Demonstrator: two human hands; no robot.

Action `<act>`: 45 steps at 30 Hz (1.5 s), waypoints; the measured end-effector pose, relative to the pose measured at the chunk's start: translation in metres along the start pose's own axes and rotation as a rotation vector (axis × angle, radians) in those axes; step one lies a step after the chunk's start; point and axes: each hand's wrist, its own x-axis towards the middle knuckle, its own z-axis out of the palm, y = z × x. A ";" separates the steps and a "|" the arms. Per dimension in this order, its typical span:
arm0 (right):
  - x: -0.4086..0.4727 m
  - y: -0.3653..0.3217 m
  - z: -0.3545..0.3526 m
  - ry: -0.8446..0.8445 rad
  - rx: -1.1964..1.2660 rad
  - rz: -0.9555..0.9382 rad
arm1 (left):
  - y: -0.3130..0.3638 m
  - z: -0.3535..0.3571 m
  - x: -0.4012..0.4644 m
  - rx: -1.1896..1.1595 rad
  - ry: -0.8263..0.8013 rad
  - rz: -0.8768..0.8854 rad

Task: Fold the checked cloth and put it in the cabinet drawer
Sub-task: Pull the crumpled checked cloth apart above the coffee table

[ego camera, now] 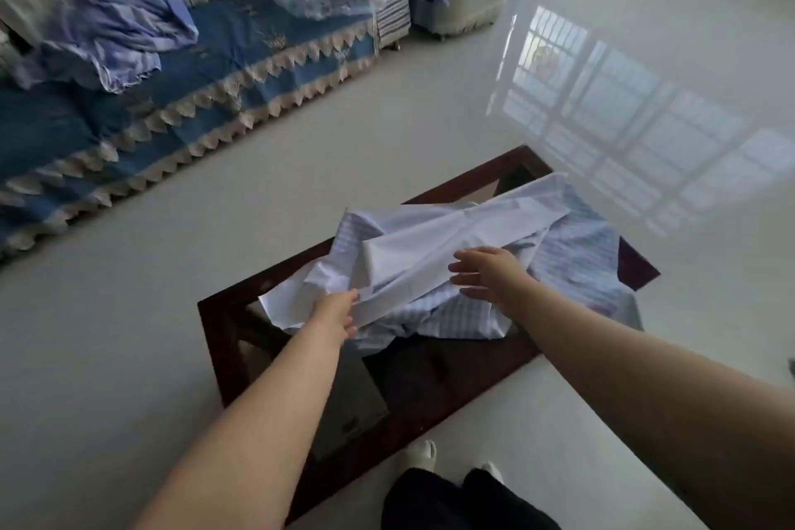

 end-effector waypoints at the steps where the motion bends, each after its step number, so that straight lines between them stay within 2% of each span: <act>1: 0.006 0.007 0.004 0.010 0.019 0.024 | -0.004 -0.001 0.010 -0.052 0.048 -0.047; 4: 0.028 0.031 0.013 0.033 0.088 0.081 | -0.018 -0.006 0.038 -0.174 0.093 -0.197; 7: 0.048 0.052 0.022 0.039 0.162 0.099 | -0.024 -0.006 0.065 -0.296 0.093 -0.264; 11: 0.068 0.076 0.030 0.063 0.244 0.137 | -0.032 -0.007 0.098 -0.510 0.060 -0.254; 14: 0.071 0.093 0.034 0.097 0.292 0.210 | -0.039 -0.012 0.107 -0.624 0.193 -0.218; 16: 0.065 0.104 0.037 0.110 0.297 0.262 | -0.040 -0.015 0.098 -0.692 0.225 -0.220; 21: 0.055 0.109 0.050 0.144 0.324 0.308 | -0.040 -0.019 0.059 -0.772 0.004 -0.275; 25: 0.056 0.094 0.066 0.092 0.404 0.382 | -0.036 -0.014 0.016 -0.648 -0.161 -0.248; 28: 0.053 0.081 0.074 0.019 0.551 0.390 | -0.035 -0.010 -0.017 -0.525 -0.306 -0.211; 31: 0.047 0.070 0.076 0.126 0.634 0.350 | -0.039 -0.012 -0.034 -0.403 -0.348 -0.233; 35: 0.034 0.060 0.062 0.321 0.424 0.265 | -0.040 -0.016 -0.029 -0.374 -0.148 -0.264; 38: 0.002 0.061 0.045 0.233 0.326 0.154 | -0.036 -0.018 -0.013 -0.464 -0.049 -0.256; 40: -0.025 0.067 0.031 0.137 0.312 0.142 | -0.030 -0.022 -0.001 -0.411 0.048 -0.227; 42: -0.048 0.079 0.017 0.110 0.346 0.150 | -0.026 -0.026 0.013 -0.255 0.157 -0.144; 45: -0.070 0.095 0.003 0.198 0.313 0.141 | -0.004 -0.010 -0.008 -0.124 0.237 0.098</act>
